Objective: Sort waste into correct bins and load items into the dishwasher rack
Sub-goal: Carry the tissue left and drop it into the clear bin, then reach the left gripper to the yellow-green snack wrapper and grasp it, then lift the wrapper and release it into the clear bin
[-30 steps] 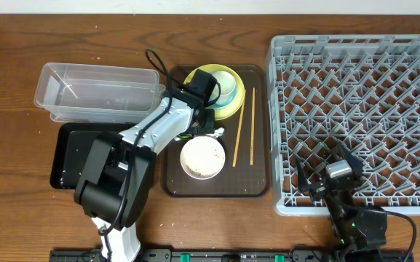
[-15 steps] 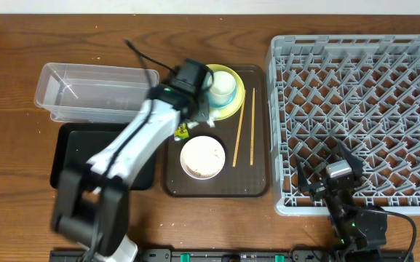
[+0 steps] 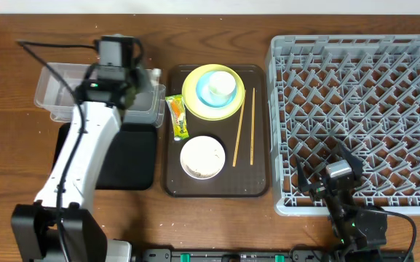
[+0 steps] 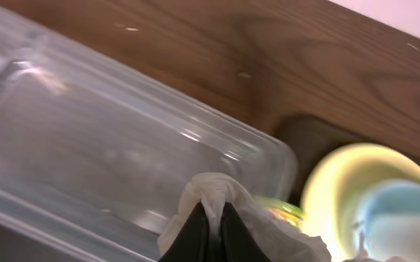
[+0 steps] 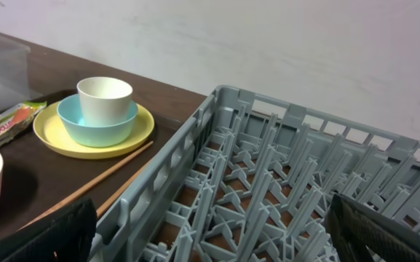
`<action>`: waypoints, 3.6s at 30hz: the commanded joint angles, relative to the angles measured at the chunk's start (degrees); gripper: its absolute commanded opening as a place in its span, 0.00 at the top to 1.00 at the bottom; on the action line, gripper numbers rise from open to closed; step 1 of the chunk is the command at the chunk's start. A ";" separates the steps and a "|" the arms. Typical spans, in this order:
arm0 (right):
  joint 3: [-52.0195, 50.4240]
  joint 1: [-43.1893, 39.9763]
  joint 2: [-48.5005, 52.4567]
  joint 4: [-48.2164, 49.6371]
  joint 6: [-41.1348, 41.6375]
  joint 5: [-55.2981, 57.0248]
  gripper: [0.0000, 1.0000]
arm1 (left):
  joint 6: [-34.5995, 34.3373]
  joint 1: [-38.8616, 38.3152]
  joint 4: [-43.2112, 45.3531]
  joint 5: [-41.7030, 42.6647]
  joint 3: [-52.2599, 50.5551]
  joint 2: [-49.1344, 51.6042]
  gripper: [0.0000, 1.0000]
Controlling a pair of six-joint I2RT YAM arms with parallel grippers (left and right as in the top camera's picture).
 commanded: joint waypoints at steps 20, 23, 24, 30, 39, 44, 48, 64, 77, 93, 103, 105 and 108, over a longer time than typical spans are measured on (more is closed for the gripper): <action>-0.09 0.42 -0.07 -0.24 -0.55 -0.04 0.01 | 3.08 7.34 3.37 0.17 0.79 6.16 0.40; -0.09 0.42 -0.07 -0.24 -0.55 -0.04 0.01 | 3.04 6.60 1.68 4.72 0.79 2.29 0.44; -0.09 0.42 -0.07 -0.24 -0.55 -0.04 0.01 | 3.02 6.10 0.59 6.93 0.79 0.79 0.47; -0.09 0.42 -0.07 -0.22 -0.55 -0.04 0.01 | -1.03 -0.11 -11.69 11.56 0.76 -4.98 0.53; -0.09 0.42 -0.07 -0.24 -0.55 -0.04 0.01 | -1.01 -10.78 -20.33 5.46 -1.79 -4.81 0.72; -0.09 0.42 -0.07 -0.22 -0.55 -0.04 0.01 | -1.01 -13.49 -19.80 5.22 -2.45 -4.28 0.72; -0.09 0.42 -0.07 -0.24 -0.55 -0.04 0.01 | -1.07 -14.16 -16.33 5.11 -4.22 -3.15 0.72; -0.09 0.42 -0.07 -0.24 -0.55 -0.04 0.01 | -3.37 -16.81 -4.15 5.09 -7.69 4.94 0.72; -0.09 0.42 -0.07 -0.24 -0.55 -0.04 0.01 | -3.37 -17.68 1.25 3.56 -7.69 11.04 0.72; -0.09 0.42 -0.07 -0.24 -0.55 -0.04 0.01 | -3.17 -17.68 6.14 -0.94 -7.69 16.20 0.71; -0.09 0.42 -0.07 -0.24 -0.55 -0.04 0.01 | -3.17 -17.68 6.34 -0.94 -7.89 16.65 0.71; -0.09 0.42 -0.07 -0.22 -0.55 -0.04 0.01 | -3.17 -17.68 6.36 -0.94 -7.96 16.70 0.71; -0.09 0.42 -0.07 -0.24 -0.55 -0.04 0.01 | -3.17 -17.68 6.56 -0.94 -8.09 16.72 0.71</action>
